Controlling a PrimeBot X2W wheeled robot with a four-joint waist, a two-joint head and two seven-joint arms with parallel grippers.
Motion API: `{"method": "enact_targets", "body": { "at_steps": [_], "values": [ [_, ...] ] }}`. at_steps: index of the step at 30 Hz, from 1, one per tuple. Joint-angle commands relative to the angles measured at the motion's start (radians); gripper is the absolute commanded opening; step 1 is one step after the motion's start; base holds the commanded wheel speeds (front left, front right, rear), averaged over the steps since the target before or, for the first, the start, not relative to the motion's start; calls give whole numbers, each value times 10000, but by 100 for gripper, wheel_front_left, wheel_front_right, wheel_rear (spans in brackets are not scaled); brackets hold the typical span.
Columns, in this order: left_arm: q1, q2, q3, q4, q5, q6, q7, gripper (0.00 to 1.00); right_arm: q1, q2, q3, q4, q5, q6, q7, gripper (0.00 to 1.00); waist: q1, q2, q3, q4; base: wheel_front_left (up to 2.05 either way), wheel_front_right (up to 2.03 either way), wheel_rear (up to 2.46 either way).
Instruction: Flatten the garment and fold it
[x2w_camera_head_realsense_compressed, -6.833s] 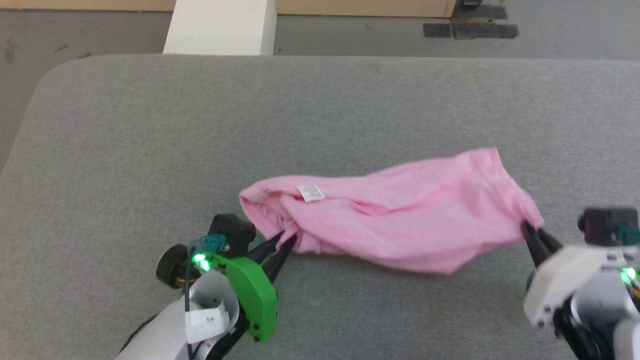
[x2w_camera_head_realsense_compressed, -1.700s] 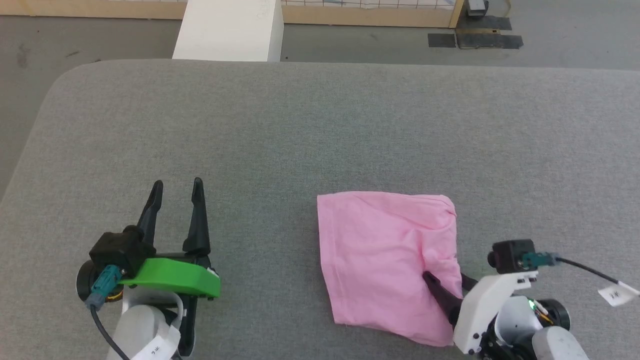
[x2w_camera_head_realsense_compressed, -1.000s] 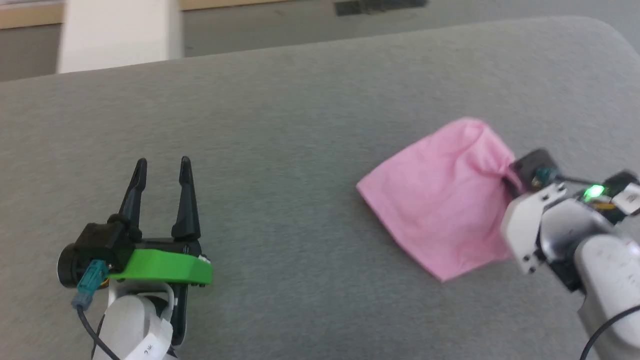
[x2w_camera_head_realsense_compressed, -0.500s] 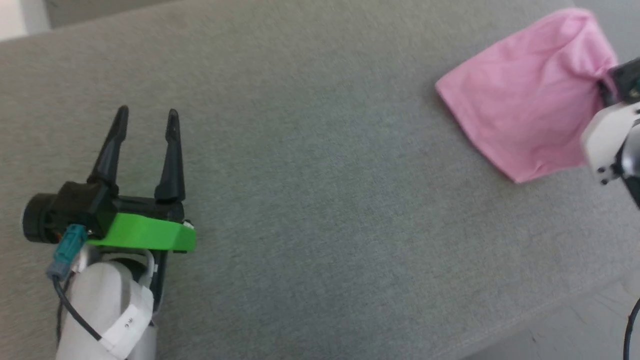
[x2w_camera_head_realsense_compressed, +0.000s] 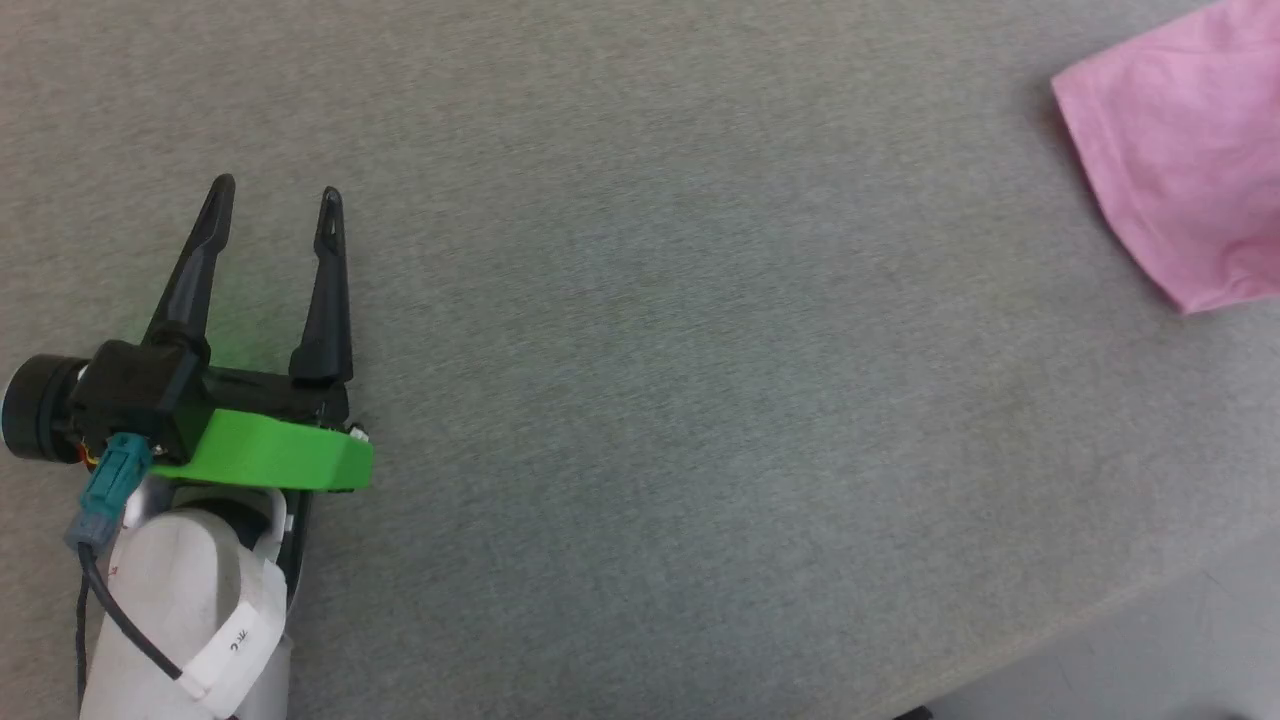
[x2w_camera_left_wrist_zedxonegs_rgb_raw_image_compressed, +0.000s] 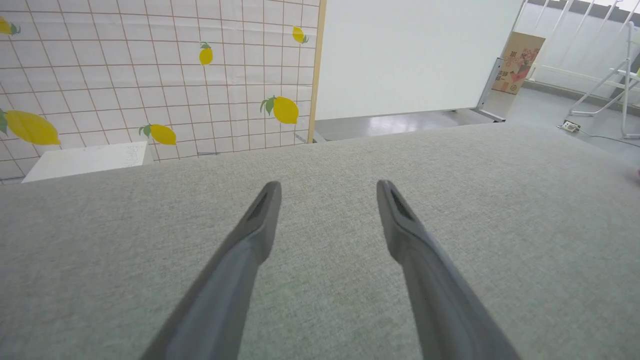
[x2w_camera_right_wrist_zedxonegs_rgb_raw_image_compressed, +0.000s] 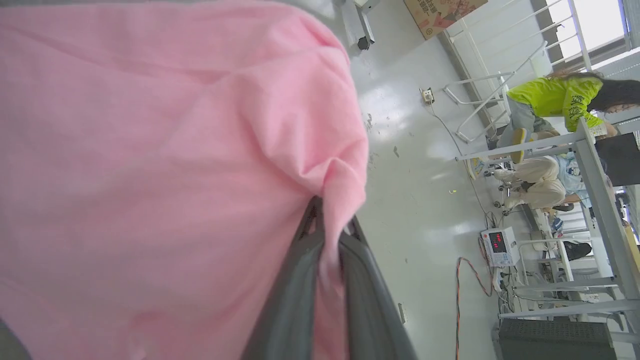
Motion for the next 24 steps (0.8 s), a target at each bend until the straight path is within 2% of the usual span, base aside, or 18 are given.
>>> {"method": "enact_targets", "body": {
  "at_steps": [1,2,3,4,5,6,11,15,21,23,24],
  "values": [
    [-132,99,-10,-8,-26,-15,-3,100,-214,76,-240,105,-178,-19,-150,0,-2,-1,-71,299,0,0,0],
    [-118,85,-29,13,-40,-5,-24,100,-237,102,-427,185,-296,-19,-226,0,-2,-1,-116,369,0,0,0],
    [-103,78,-43,42,-37,10,-52,100,-249,124,-586,249,-387,-19,-267,15,-2,-1,-174,427,0,0,0],
    [-76,59,-51,84,-40,38,-95,100,-249,157,-733,335,-505,-19,-296,45,-2,-1,-250,486,0,0,0],
    [-49,33,-51,128,-64,57,-138,100,-260,200,-884,418,-550,-19,-292,93,-2,-1,-326,524,0,0,0],
    [-12,3,-65,204,-95,68,-195,100,-250,216,-1028,506,-656,-19,-301,100,-2,-1,-443,580,0,0,0],
    [143,-240,-150,729,-258,137,-565,100,-13,107,-1577,766,-902,-19,-663,100,-2,-1,-1278,924,0,0,0],
    [396,-487,-166,1279,-403,247,-829,100,297,130,-1729,731,-305,-19,-1419,100,-2,-1,-2162,1260,0,0,0],
    [1000,-801,-94,1903,-707,378,-1071,100,1074,632,-695,-298,1350,-19,-2650,100,-2,-1,-3423,1774,0,0,0],
    [1162,-881,-82,2044,-795,407,-1115,100,1560,833,-209,-966,2021,-19,-2950,100,-2,-1,-3722,1969,0,0,0],
    [1323,-968,-103,2232,-890,420,-1156,100,2455,1137,458,-2205,3063,-19,-3240,100,-2,-1,-4065,2305,0,0,0]
  ]
}}
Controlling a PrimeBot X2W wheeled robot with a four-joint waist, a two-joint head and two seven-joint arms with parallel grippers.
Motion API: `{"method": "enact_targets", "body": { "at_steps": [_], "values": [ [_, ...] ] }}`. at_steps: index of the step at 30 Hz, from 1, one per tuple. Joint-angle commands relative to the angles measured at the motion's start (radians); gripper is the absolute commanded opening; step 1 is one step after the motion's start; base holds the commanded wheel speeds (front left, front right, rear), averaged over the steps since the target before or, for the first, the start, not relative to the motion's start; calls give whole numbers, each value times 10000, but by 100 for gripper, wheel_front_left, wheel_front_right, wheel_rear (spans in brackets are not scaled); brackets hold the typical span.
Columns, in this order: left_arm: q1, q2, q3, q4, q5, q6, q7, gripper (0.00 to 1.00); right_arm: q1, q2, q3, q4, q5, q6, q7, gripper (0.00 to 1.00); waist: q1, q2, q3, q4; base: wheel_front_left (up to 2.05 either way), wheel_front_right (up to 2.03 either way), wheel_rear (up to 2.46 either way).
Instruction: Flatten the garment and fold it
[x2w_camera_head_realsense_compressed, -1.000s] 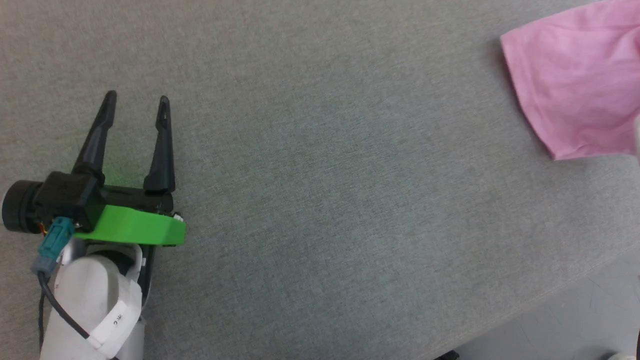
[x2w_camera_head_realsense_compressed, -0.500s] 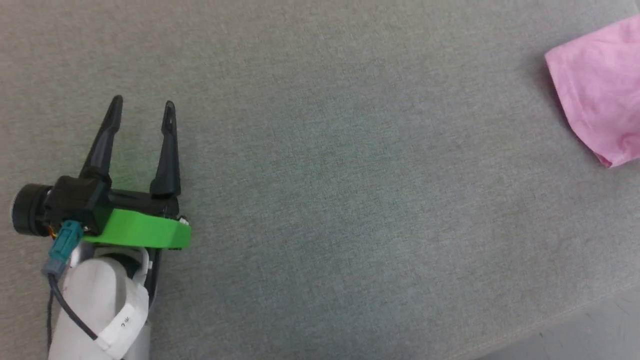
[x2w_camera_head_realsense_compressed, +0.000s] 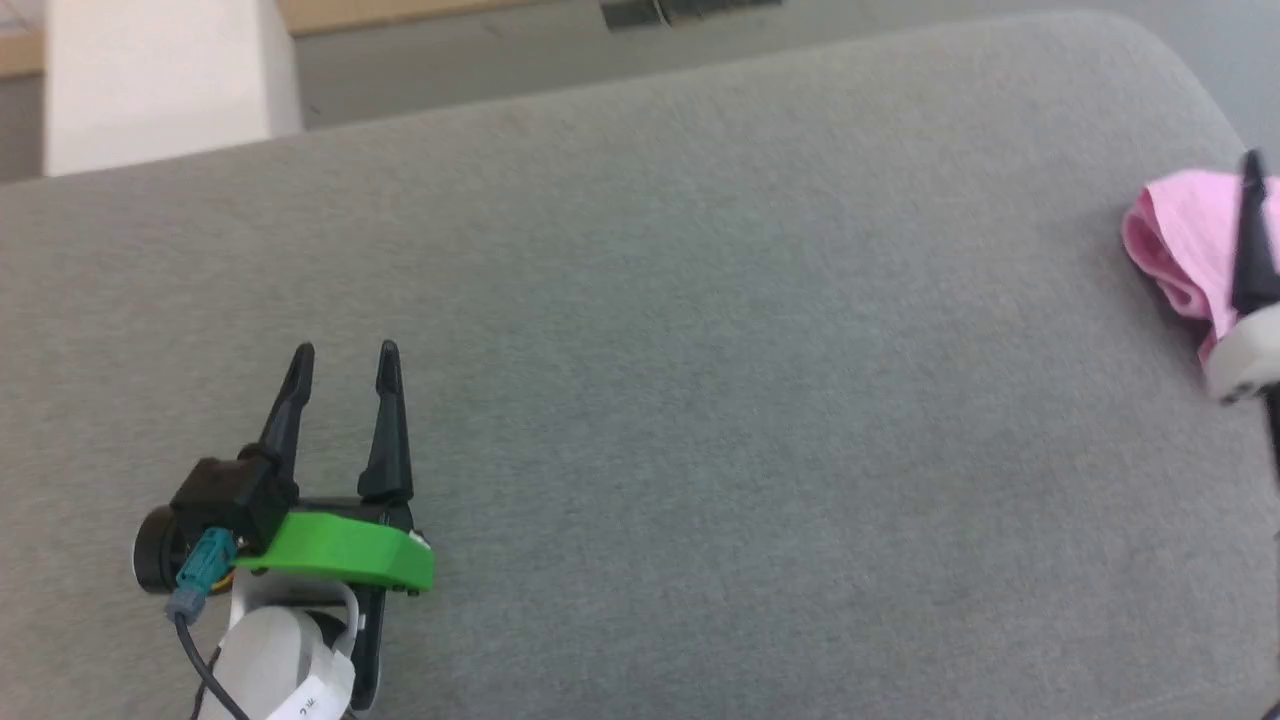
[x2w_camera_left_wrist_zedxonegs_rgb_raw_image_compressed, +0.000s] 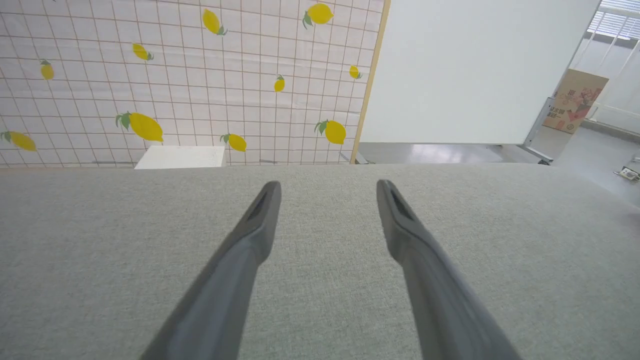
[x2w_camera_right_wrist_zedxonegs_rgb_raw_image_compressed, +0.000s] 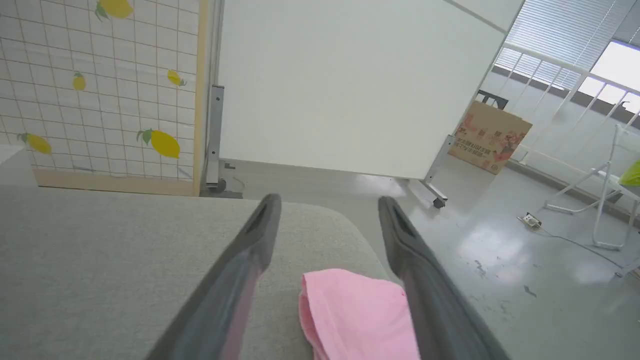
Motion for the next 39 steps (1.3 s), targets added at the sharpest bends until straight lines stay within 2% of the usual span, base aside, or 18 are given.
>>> {"method": "enact_targets", "body": {
  "at_steps": [1,7,11,17,21,27,39],
  "values": [
    [114,-29,5,80,-85,41,-69,100,413,174,202,-466,352,-19,-161,100,1,0,-955,906,0,0,0],
    [211,-105,-116,466,-174,-40,-102,100,2369,970,960,-2838,1387,-19,-329,100,1,0,-1333,1544,0,0,0],
    [264,-186,-251,766,-136,-97,-112,100,3666,1638,1468,-3598,1603,-19,-647,100,1,0,-1549,2009,0,0,0],
    [475,-294,-328,924,-6,-99,-114,100,4592,2077,1784,-3576,1335,-19,-850,100,1,0,-1894,2319,0,0,0],
    [737,-372,-403,1082,18,-90,-115,100,5208,2232,1558,-3570,1258,-19,-928,100,1,0,-2203,2513,0,0,0],
    [1089,-444,-425,1185,1,-30,-115,100,5829,2286,1515,-3556,1323,-19,-925,100,1,0,-2460,2673,0,0,0],
    [1437,-492,-496,1233,26,-23,-116,100,6112,2291,1744,-3271,1554,-19,-950,100,1,0,-2571,2752,0,0,0]
  ]
}}
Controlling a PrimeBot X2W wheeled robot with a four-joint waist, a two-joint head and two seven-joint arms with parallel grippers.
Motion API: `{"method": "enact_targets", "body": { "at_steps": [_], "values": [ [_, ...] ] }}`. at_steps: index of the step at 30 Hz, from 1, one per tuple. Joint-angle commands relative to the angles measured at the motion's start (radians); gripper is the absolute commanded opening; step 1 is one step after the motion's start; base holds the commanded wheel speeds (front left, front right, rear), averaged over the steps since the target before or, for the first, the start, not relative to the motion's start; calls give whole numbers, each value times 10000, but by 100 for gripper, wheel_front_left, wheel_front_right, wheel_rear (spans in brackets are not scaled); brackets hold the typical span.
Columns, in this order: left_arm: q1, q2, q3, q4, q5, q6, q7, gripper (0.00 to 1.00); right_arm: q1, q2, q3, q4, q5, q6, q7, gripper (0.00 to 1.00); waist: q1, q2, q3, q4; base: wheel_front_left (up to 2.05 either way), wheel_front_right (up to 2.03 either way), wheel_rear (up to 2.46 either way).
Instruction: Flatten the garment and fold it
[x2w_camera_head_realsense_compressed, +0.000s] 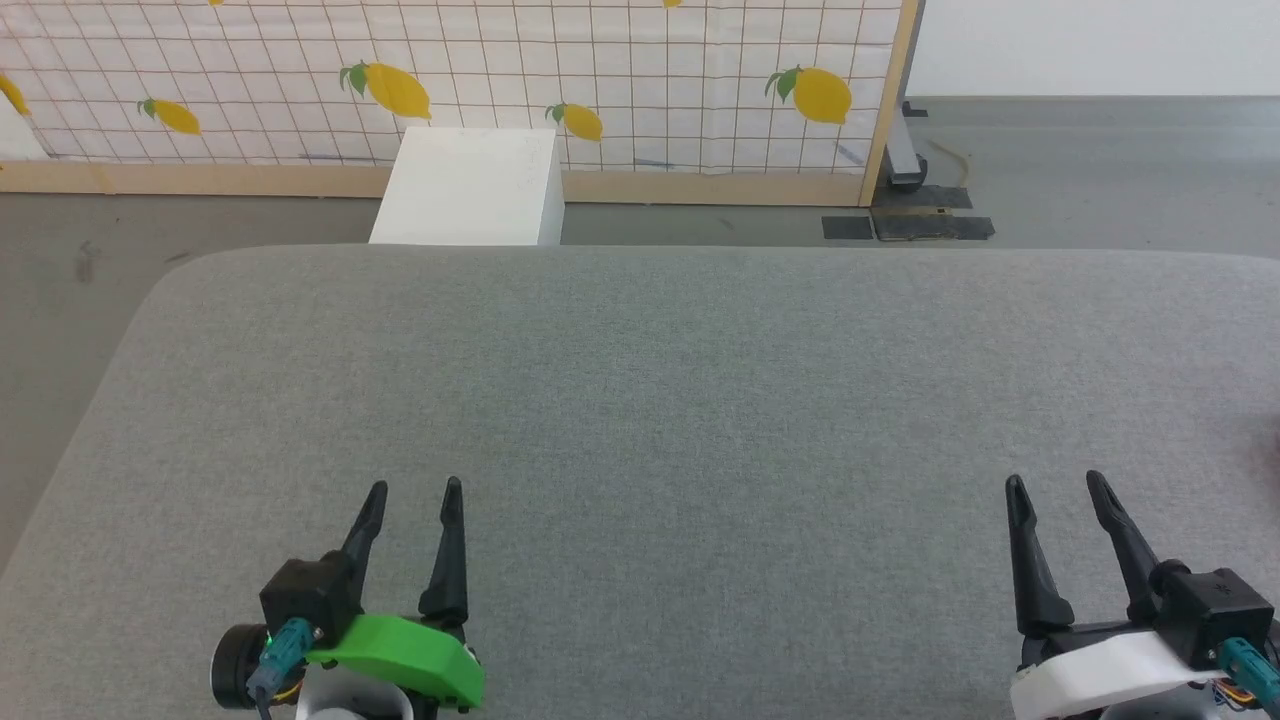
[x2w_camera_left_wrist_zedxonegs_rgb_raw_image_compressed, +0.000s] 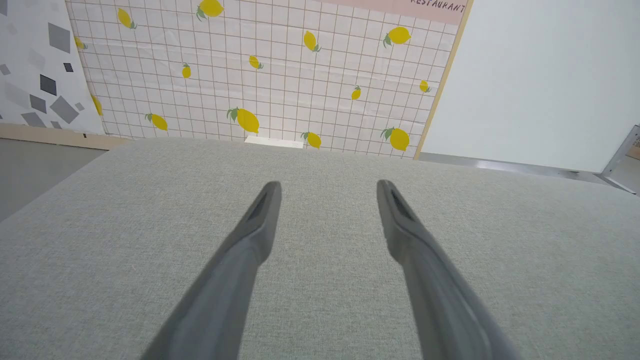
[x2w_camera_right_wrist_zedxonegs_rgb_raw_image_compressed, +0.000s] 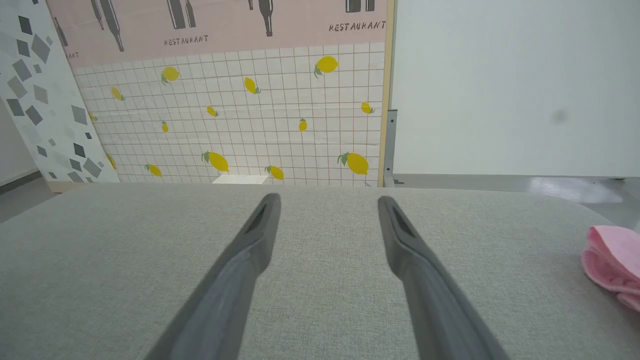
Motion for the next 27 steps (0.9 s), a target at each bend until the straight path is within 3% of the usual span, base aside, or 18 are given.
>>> {"method": "enact_targets", "body": {
  "at_steps": [1,10,11,27],
  "values": [
    [135,-47,-12,-12,96,32,-49,100,127,24,12,27,86,-15,-83,100,1,0,7,-1,0,0,0],
    [131,-57,-43,34,81,27,-49,100,59,25,-2,107,199,-15,-131,100,1,0,28,37,0,0,0],
    [127,-58,-55,54,76,20,-49,0,53,25,0,110,208,-15,-136,0,1,0,31,41,0,0,0],
    [24,-8,-111,39,-3,6,5,0,1,-2,-2,74,136,0,-54,0,1,0,32,39,0,0,0]
  ]
}}
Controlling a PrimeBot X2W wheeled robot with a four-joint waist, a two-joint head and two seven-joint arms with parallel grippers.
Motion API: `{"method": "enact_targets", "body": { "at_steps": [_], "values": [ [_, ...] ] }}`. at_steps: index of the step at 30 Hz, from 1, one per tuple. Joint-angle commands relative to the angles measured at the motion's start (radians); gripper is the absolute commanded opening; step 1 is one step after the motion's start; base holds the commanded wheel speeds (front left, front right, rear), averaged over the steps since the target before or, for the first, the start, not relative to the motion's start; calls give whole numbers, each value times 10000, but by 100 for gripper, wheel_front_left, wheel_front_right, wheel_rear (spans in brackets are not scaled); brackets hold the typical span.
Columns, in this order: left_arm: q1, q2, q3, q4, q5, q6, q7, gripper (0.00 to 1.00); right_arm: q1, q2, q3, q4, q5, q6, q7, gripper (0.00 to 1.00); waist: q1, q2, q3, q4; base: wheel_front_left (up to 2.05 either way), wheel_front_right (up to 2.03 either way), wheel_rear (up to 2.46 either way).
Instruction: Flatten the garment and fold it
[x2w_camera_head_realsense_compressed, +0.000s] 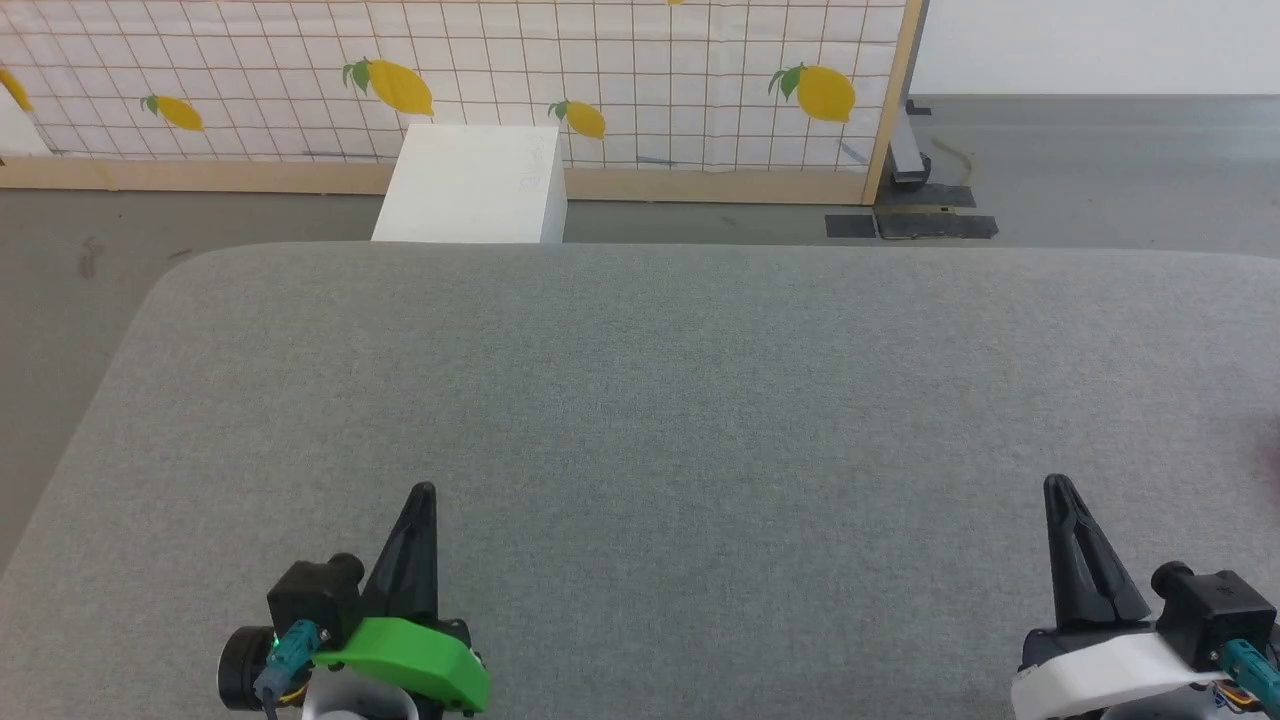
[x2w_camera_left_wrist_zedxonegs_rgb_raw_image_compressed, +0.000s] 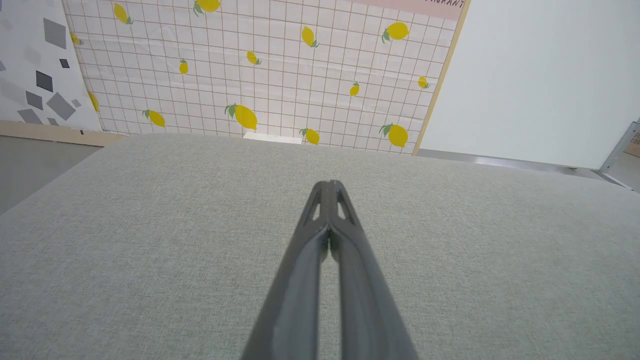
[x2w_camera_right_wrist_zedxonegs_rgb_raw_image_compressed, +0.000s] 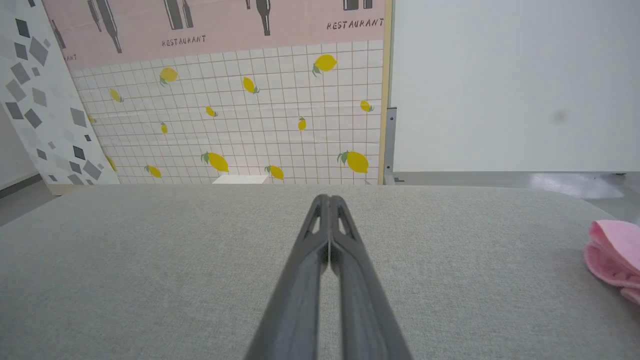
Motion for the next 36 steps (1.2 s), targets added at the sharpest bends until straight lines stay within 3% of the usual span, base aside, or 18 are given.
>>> {"method": "enact_targets", "body": {
  "at_steps": [1,36],
  "values": [
    [1,0,-2,-5,5,2,6,0,-2,0,0,-1,-2,0,5,0,0,-1,0,0,0,0,0],
    [65,-15,205,-576,579,227,714,0,-237,8,200,-166,-302,-4,633,0,0,-1,28,-28,0,0,0]
  ]
}}
